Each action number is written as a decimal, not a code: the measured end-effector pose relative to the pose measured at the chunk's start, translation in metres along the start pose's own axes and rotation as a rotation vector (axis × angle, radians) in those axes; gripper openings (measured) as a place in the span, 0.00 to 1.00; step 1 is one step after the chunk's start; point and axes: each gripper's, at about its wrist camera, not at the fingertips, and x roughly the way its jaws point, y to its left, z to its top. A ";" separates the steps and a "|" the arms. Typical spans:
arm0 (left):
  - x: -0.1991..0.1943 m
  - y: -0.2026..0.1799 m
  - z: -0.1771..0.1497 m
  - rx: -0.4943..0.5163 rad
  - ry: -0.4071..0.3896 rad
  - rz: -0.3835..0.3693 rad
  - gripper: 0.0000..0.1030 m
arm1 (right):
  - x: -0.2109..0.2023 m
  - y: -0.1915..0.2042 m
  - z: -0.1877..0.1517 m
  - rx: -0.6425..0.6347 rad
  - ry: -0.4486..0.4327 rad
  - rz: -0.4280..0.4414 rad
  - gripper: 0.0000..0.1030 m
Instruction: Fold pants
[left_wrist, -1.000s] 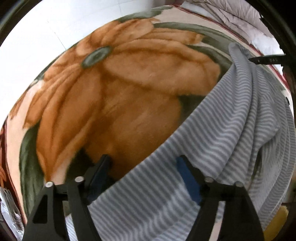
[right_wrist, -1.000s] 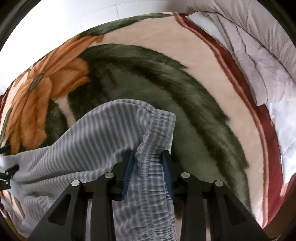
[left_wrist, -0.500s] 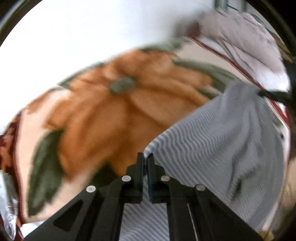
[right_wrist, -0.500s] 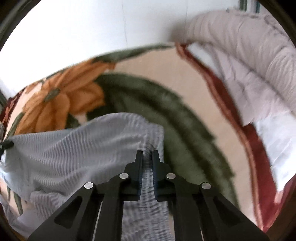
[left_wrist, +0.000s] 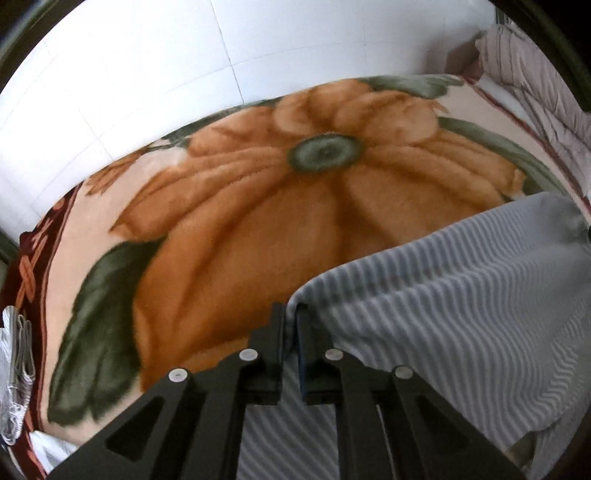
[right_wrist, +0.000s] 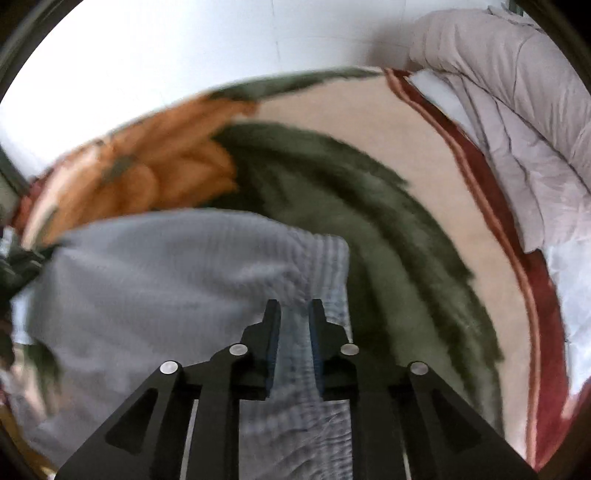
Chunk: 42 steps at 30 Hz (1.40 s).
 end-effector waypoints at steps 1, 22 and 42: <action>0.000 0.001 -0.001 0.003 0.001 0.002 0.08 | -0.010 -0.002 0.007 0.009 -0.027 0.026 0.36; 0.023 -0.006 0.023 -0.002 -0.053 0.135 0.21 | 0.073 0.011 0.041 0.014 0.054 -0.274 0.27; -0.162 0.113 -0.098 -0.185 -0.105 0.111 0.62 | -0.107 0.048 -0.088 0.015 -0.106 -0.179 0.35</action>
